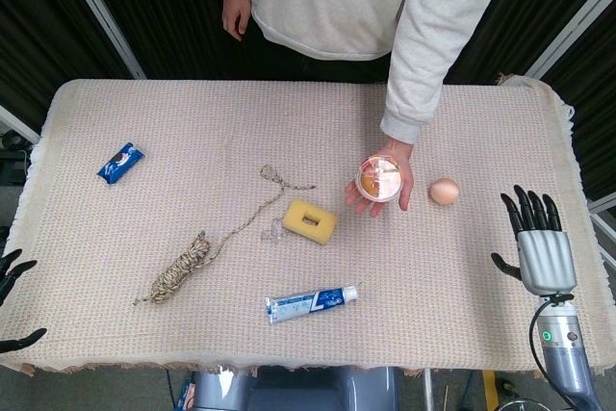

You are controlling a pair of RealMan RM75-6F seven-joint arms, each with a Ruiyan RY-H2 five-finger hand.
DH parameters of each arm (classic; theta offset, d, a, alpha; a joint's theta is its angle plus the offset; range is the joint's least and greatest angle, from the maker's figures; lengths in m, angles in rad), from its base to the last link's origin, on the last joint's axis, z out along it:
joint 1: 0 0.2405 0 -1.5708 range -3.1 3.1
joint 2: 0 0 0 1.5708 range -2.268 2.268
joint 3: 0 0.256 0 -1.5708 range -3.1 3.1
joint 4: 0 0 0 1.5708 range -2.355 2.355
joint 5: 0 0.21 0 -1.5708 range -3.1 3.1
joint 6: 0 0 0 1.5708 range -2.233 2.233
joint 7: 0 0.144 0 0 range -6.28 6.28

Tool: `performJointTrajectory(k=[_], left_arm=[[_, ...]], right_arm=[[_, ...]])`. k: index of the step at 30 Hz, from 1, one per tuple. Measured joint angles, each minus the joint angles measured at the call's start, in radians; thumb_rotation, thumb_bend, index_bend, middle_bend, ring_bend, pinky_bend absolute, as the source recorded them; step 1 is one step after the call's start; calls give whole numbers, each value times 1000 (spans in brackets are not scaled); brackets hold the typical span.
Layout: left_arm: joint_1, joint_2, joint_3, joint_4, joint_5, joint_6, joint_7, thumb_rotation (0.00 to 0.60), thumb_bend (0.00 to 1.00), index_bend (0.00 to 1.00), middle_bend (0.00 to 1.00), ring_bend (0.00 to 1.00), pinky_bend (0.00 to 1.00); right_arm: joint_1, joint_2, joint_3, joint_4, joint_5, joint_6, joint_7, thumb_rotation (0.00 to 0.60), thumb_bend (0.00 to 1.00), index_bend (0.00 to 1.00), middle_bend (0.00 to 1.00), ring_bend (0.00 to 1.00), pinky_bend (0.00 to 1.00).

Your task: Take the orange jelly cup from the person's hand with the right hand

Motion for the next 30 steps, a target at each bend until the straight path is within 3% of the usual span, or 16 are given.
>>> performJointTrajectory(k=[19, 26, 30], left_arm=[[-4, 2, 0, -3, -7, -8, -1, 600, 166, 125, 0, 0, 0], [-6, 4, 1, -12, -10, -12, 12, 600, 158, 124, 0, 0, 0], [-5, 4, 1, -11, -10, -10, 10, 600, 158, 124, 0, 0, 0]], right_arm=[[6, 28, -4, -50, -22, -7, 16, 600, 84, 82, 0, 0, 0], [48, 89, 26, -246, 23, -80, -32, 600, 71, 80, 0, 0, 0], [131, 119, 91, -395, 128, -173, -128, 600, 70, 87, 0, 0, 0]])
